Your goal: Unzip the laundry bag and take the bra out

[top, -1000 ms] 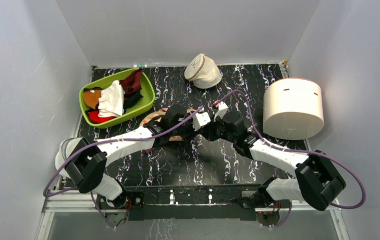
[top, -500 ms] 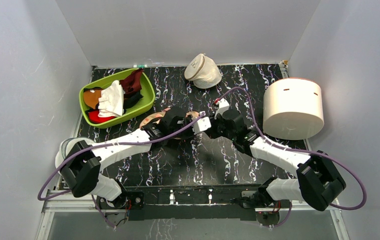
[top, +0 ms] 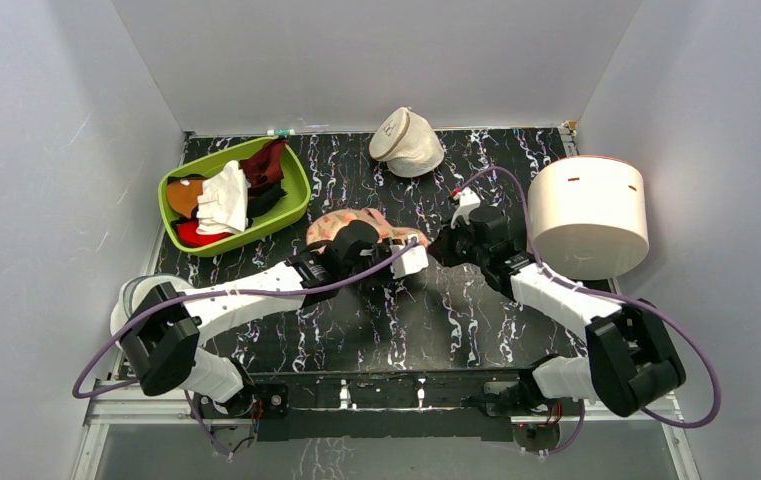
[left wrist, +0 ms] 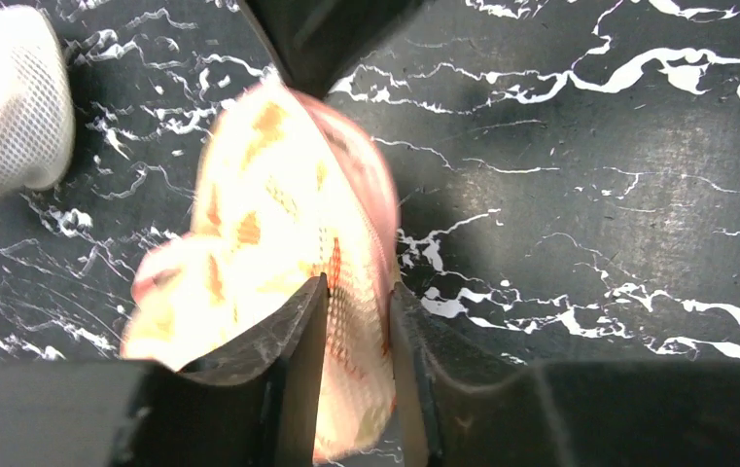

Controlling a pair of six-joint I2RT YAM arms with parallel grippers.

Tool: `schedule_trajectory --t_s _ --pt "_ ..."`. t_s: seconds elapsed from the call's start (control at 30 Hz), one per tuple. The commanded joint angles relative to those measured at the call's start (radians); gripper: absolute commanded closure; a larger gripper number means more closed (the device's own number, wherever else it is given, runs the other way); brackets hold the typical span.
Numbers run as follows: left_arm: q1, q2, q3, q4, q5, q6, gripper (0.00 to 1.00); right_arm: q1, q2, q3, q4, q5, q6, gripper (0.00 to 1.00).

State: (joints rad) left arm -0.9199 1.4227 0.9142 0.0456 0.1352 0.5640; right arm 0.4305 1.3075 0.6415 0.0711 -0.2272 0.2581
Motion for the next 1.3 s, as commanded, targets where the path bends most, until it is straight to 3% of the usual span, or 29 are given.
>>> schedule_trajectory --t_s 0.0,0.13,0.37,0.5,0.8,0.97,1.2,1.27 --pt "-0.007 0.011 0.030 -0.048 -0.053 -0.030 0.62 -0.022 -0.104 0.004 0.036 0.027 -0.031 1.00" --pt "-0.007 -0.010 0.013 -0.020 -0.002 -0.048 0.43 0.003 -0.116 -0.011 0.039 -0.026 0.001 1.00" --pt "-0.007 -0.023 0.004 0.019 0.042 -0.103 0.34 0.069 -0.104 -0.035 0.084 -0.061 0.073 1.00" --pt "-0.007 -0.014 0.005 0.026 -0.020 -0.111 0.33 0.148 -0.099 -0.015 0.090 -0.016 0.102 1.00" --pt "-0.007 -0.001 0.007 0.023 -0.117 -0.099 0.37 0.247 -0.071 0.030 0.083 0.037 0.114 1.00" --pt "-0.007 0.015 0.017 0.003 -0.209 -0.071 0.54 0.248 -0.074 0.031 0.079 0.049 0.108 1.00" --pt "-0.007 0.028 0.033 -0.016 -0.139 -0.088 0.54 0.249 -0.092 0.032 0.077 0.059 0.110 1.00" --pt "-0.007 0.030 0.026 -0.009 -0.118 -0.086 0.61 0.248 -0.094 0.030 0.080 0.060 0.117 1.00"
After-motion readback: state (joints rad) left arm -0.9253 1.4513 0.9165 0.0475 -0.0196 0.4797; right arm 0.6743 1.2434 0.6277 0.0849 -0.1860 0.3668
